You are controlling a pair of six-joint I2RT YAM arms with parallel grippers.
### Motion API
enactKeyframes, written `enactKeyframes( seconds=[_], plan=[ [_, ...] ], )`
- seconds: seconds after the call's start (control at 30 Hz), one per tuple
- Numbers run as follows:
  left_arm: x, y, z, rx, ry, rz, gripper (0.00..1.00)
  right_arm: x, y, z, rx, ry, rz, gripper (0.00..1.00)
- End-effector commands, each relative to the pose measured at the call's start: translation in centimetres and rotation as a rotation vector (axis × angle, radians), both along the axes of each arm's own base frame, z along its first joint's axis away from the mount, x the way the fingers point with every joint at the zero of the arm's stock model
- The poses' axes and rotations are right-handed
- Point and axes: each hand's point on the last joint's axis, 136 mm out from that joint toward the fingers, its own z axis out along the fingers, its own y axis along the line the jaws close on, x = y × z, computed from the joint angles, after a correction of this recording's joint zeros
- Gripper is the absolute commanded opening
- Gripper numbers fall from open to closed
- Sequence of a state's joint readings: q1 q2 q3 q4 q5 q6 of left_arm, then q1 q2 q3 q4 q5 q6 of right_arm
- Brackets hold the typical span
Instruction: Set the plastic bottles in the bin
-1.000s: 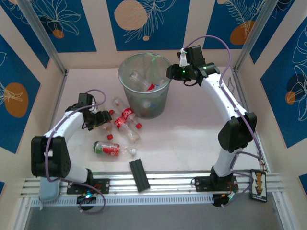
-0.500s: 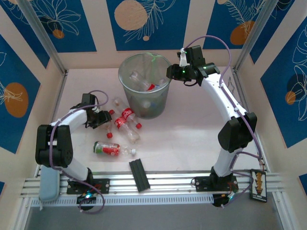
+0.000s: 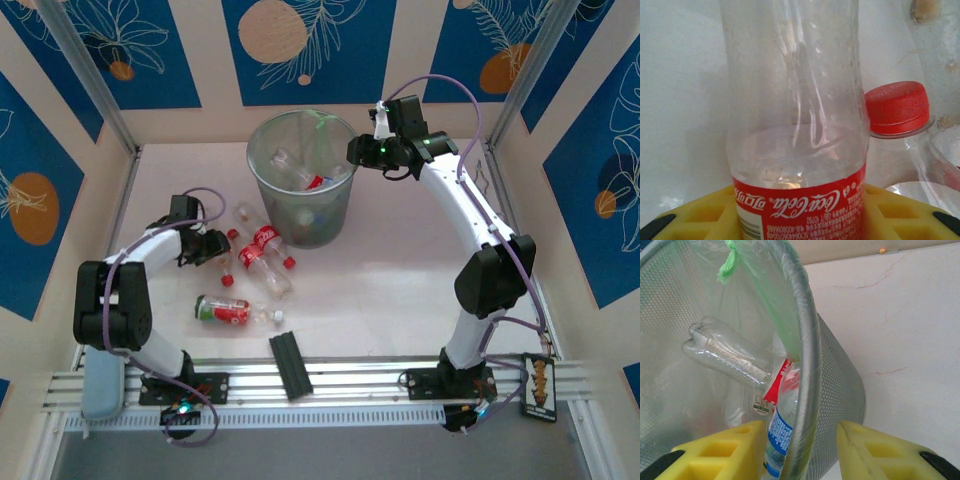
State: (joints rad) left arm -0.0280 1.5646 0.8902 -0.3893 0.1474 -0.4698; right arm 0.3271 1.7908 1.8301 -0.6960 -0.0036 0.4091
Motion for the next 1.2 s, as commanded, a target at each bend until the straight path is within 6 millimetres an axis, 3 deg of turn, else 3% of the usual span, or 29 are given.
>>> enactKeyframes(
  seconds=[0.0, 0.17, 0.27, 0.53, 0.73, 0.93, 1.17],
  plan=[
    [-0.9, 1.2, 1.2, 0.053, -0.012, 0.023, 0.46, -0.9, -0.3, 0.9, 0.002, -0.011, 0.015, 0.42],
    [-0.3, 1.3, 5.5, 0.060, -0.096, 0.022, 0.46, -1.0, -0.2, 0.9, -0.002, -0.016, 0.023, 0.42],
    [0.4, 1.1, 9.5, 0.049, -0.187, 0.018, 0.46, -1.0, -0.1, 1.0, -0.007, -0.025, 0.033, 0.42],
    [0.9, -1.1, 24.5, 0.055, -0.498, -0.072, 0.40, -1.1, 0.0, 1.3, -0.009, -0.035, 0.039, 0.42],
    [0.3, -3.9, 33.1, 0.037, -0.688, -0.162, 0.33, -0.8, -0.1, 1.5, -0.008, -0.043, 0.028, 0.42],
    [1.1, -8.1, 37.9, -0.025, -0.823, -0.264, 0.23, -1.1, 0.3, 1.7, 0.000, -0.036, 0.036, 0.42],
    [3.3, -14.0, 41.3, -0.073, -0.898, -0.406, 0.13, -1.2, 0.8, 2.0, 0.003, -0.040, 0.039, 0.42]
  ],
)
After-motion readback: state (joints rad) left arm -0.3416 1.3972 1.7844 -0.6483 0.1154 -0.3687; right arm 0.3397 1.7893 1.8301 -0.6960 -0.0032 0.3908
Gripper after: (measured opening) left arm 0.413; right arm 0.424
